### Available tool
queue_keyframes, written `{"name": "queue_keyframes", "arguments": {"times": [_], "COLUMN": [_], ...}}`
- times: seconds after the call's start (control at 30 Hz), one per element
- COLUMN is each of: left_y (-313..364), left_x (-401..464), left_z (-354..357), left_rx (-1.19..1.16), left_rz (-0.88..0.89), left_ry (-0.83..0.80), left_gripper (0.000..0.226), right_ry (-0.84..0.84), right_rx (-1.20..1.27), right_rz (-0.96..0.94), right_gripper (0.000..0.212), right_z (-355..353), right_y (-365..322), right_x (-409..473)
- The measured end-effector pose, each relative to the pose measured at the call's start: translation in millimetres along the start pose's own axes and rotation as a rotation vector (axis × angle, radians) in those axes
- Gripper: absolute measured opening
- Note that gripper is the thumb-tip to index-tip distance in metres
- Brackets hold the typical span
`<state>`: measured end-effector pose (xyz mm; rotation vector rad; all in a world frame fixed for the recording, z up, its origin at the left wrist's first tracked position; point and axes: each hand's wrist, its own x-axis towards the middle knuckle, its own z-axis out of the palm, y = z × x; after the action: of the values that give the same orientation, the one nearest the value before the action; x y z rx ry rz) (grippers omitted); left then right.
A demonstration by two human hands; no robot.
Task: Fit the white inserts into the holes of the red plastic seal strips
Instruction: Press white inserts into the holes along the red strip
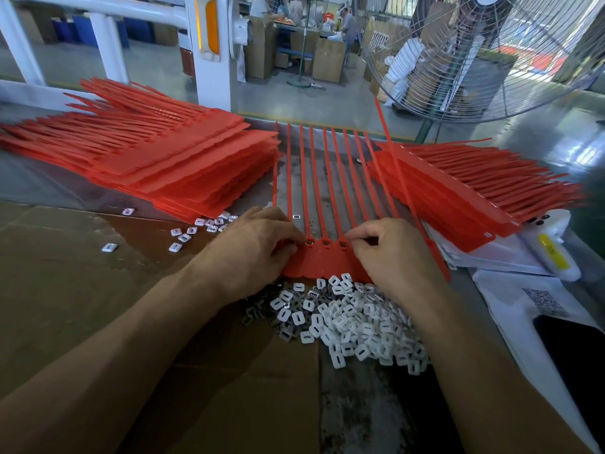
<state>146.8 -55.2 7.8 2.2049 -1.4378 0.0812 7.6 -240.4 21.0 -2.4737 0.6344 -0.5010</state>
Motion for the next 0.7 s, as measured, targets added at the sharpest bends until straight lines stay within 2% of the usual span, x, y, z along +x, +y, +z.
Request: {"name": "queue_keyframes", "arguments": {"times": [0.1, 0.23, 0.33, 0.7], "left_y": [0.3, 0.6, 0.3, 1.7], "left_x": [-0.2, -0.5, -0.4, -0.6], "left_z": [0.6, 1.3, 1.0, 0.8], "left_rx": [-0.004, -0.009, -0.017, -0.016], "left_rz": [-0.001, 0.01, 0.01, 0.011], "left_ry": [0.004, 0.017, 0.022, 0.027], "left_gripper": [0.028, 0.027, 0.028, 0.028], "right_ry": [-0.052, -0.324, -0.442, -0.476], "right_rx": [0.021, 0.074, 0.055, -0.009], "right_rz": [-0.079, -0.189, -0.254, -0.317], "right_gripper": [0.013, 0.009, 0.013, 0.01], "right_z": [-6.8, -11.3, -11.6, -7.2], "right_y": [-4.2, -13.6, -18.6, -27.3], "right_x": [-4.2, -11.1, -14.1, -19.1]}}
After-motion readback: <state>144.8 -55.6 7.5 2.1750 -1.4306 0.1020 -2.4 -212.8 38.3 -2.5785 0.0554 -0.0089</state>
